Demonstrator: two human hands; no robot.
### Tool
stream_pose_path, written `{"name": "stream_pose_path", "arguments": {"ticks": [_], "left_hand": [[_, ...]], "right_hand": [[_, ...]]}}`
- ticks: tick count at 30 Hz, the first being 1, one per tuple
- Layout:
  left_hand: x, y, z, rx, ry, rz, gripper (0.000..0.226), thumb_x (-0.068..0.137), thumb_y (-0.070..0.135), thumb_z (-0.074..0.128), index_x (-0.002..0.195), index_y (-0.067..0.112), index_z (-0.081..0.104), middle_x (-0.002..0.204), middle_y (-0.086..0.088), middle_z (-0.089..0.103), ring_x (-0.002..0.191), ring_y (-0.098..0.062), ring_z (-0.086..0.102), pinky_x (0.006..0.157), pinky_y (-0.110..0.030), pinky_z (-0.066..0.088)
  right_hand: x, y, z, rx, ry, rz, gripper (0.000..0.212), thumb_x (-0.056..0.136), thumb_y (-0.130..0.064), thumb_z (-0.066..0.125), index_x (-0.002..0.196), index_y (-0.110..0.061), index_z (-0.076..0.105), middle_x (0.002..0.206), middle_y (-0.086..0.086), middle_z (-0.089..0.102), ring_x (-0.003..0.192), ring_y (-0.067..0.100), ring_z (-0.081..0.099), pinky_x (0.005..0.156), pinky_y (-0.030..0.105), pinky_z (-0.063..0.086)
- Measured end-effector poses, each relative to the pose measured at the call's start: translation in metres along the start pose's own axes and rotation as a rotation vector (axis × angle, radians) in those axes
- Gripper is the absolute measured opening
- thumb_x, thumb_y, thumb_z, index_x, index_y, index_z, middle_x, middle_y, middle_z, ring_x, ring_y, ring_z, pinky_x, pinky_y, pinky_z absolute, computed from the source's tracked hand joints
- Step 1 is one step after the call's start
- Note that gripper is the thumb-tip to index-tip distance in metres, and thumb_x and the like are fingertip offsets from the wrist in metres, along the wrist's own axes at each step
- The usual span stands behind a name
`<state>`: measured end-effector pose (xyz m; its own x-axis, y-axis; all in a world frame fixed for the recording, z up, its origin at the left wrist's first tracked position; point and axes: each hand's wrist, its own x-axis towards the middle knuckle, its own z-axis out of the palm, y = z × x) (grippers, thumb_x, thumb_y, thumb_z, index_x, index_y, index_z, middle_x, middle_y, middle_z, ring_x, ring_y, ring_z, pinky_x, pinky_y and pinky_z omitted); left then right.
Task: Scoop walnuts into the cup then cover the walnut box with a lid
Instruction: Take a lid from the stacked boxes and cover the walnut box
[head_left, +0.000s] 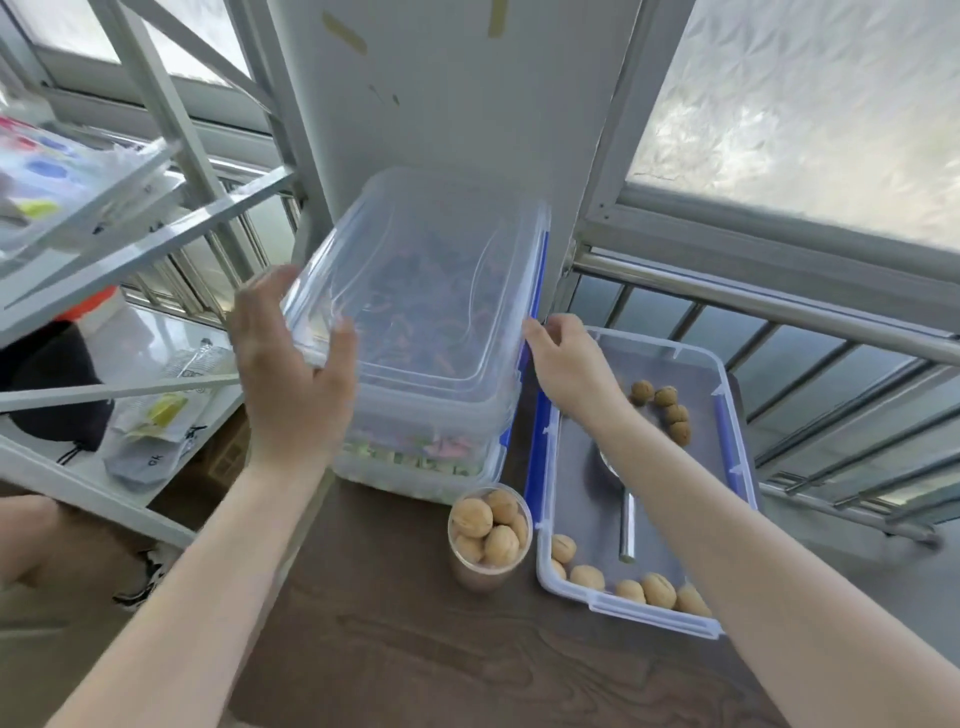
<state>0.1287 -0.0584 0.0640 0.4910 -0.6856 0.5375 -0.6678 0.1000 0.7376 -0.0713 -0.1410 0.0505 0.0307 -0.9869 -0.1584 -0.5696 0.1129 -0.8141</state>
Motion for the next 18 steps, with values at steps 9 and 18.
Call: {"name": "stream_pose_path", "arguments": {"ticks": [9,18], "left_hand": [[0.052,-0.058,-0.007,0.047,-0.346,-0.571,0.04,0.085,0.037,0.056,0.118,0.016,0.062,0.117,-0.004,0.063,0.1,-0.02,0.054,0.085,-0.034,0.042],[0.054,-0.045,-0.01,-0.051,-0.32,-0.563,0.042,0.079,0.039,0.064,0.116,0.019,0.065,0.116,0.001,0.064,0.107,-0.02,0.057,0.094,-0.039,0.046]], "right_hand": [[0.0,-0.016,0.047,0.263,0.09,0.042,0.063,0.088,-0.035,0.062,0.139,-0.01,0.034,0.135,0.006,0.048,0.123,0.022,0.048,0.098,0.033,0.041],[-0.002,-0.014,0.041,0.366,0.099,0.066,0.075,0.086,-0.037,0.063,0.148,-0.014,0.026,0.15,0.006,0.04,0.138,0.025,0.039,0.112,0.046,0.037]]}}
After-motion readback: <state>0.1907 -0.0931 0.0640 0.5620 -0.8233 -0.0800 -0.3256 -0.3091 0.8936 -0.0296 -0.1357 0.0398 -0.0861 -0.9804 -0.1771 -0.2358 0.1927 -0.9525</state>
